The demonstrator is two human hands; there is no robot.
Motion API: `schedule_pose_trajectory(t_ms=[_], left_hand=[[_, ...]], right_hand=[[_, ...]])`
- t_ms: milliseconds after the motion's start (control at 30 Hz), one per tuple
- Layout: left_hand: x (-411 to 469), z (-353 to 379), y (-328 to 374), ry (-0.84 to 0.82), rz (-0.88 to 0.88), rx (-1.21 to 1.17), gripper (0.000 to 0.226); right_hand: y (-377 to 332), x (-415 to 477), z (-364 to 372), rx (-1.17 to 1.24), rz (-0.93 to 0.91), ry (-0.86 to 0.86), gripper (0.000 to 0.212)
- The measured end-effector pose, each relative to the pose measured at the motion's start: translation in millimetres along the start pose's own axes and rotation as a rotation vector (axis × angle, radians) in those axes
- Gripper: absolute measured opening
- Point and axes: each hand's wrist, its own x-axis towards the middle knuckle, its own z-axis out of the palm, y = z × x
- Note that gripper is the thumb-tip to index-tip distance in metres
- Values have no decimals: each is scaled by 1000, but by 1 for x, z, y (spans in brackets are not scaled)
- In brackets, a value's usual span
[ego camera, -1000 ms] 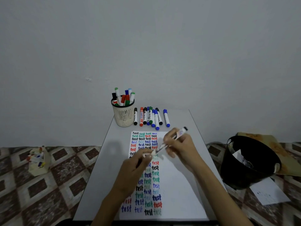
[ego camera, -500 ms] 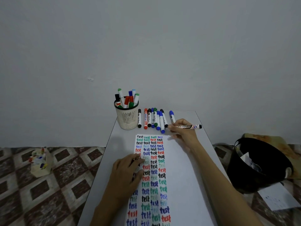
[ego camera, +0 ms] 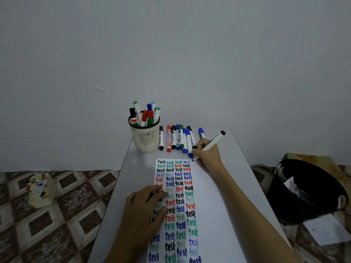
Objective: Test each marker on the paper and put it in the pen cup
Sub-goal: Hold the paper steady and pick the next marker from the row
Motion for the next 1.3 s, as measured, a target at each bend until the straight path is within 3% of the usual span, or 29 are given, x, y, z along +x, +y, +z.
schedule_pose_trajectory(t_ms=[567, 667, 1300], left_hand=[[-1, -5, 4, -5, -22, 0, 45], [-1, -5, 6, -1, -25, -6, 44], [0, -8, 7, -21, -20, 10, 43]], right_hand=[[3, -2, 3, -63, -108, -24, 33], [6, -1, 1, -63, -109, -27, 25], [7, 0, 0, -114, -97, -15, 26]])
